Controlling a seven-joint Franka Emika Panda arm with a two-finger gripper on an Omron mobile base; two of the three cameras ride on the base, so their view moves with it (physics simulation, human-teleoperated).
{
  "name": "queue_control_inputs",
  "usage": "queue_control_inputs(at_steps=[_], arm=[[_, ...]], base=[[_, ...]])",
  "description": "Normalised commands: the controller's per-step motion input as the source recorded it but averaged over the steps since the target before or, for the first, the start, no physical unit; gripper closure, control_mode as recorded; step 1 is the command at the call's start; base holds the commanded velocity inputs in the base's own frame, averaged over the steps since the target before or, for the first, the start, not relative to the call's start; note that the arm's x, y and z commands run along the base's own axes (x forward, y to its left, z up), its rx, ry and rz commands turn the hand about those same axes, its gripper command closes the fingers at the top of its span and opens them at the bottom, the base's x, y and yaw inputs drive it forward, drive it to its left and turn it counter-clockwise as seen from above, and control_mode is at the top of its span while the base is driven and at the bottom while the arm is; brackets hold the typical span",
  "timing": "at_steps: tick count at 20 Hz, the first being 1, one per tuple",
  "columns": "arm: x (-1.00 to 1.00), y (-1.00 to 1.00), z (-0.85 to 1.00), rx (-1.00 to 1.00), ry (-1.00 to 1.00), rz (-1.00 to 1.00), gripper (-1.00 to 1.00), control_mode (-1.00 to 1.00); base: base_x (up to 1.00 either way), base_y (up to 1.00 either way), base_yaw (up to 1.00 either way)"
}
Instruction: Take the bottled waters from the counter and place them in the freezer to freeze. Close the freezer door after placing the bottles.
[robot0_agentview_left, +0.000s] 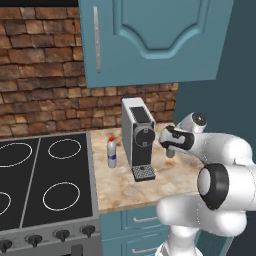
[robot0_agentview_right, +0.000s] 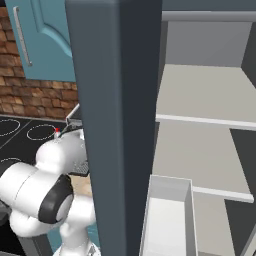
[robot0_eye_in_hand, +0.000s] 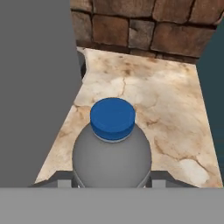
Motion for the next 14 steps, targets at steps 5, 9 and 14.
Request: queue_control_inputs(at_steps=[5,9,14], arm=[[-0.86,0.00,0.91,0.00,-0.18,-0.01,1.00,-1.00],[-0.83,0.00,1.00,0.00,-0.12,-0.02,1.00,-1.00],[-0.94,0.04,1.00,0.00,-0.11,-0.05,1.00,-1.00]], base=[[0.00,0.00,0.00],[0.00,0.00,0.00],[0.00,0.00,0.00]])
